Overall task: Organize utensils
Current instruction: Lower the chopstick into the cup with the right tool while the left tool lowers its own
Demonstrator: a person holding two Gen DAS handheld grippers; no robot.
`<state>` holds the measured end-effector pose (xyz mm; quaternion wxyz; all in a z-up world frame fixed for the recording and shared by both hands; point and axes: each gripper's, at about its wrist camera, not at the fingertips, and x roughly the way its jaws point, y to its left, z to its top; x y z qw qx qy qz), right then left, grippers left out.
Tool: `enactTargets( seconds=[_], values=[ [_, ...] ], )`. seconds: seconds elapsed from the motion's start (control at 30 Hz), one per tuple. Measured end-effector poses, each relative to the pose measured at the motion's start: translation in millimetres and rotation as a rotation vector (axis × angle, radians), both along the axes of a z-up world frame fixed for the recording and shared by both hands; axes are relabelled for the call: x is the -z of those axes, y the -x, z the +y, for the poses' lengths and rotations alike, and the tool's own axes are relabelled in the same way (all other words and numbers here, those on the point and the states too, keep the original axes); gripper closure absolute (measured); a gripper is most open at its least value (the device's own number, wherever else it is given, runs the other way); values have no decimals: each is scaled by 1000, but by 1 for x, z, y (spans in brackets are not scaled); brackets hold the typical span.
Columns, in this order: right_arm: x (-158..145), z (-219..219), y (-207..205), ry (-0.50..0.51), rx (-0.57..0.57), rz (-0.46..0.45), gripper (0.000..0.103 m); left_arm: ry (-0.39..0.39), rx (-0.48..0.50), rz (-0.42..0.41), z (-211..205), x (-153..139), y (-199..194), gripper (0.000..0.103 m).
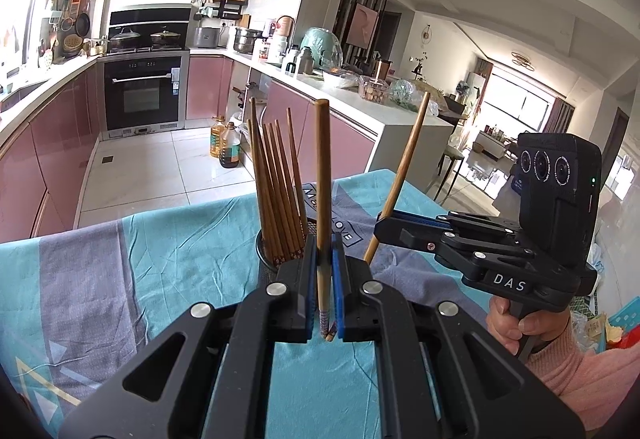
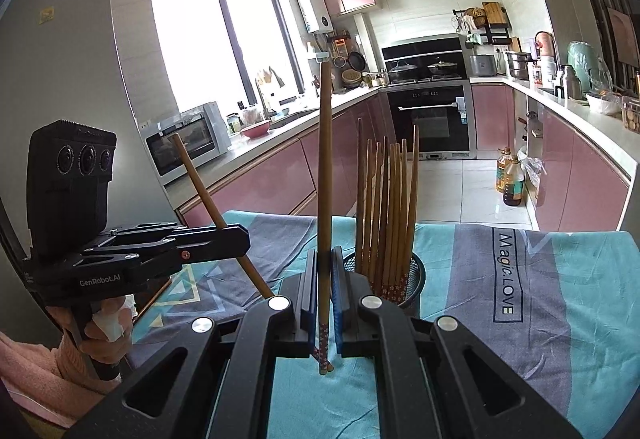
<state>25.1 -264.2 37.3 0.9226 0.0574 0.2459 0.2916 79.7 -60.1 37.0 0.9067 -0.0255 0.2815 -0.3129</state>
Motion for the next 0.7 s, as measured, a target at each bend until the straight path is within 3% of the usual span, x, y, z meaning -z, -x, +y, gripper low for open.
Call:
enactTargets(
  seconds=[0.7],
  values=[
    [-27,-12,-20,-26,9,-61,97,0,0,-85,-4,-37,2,95]
  ],
)
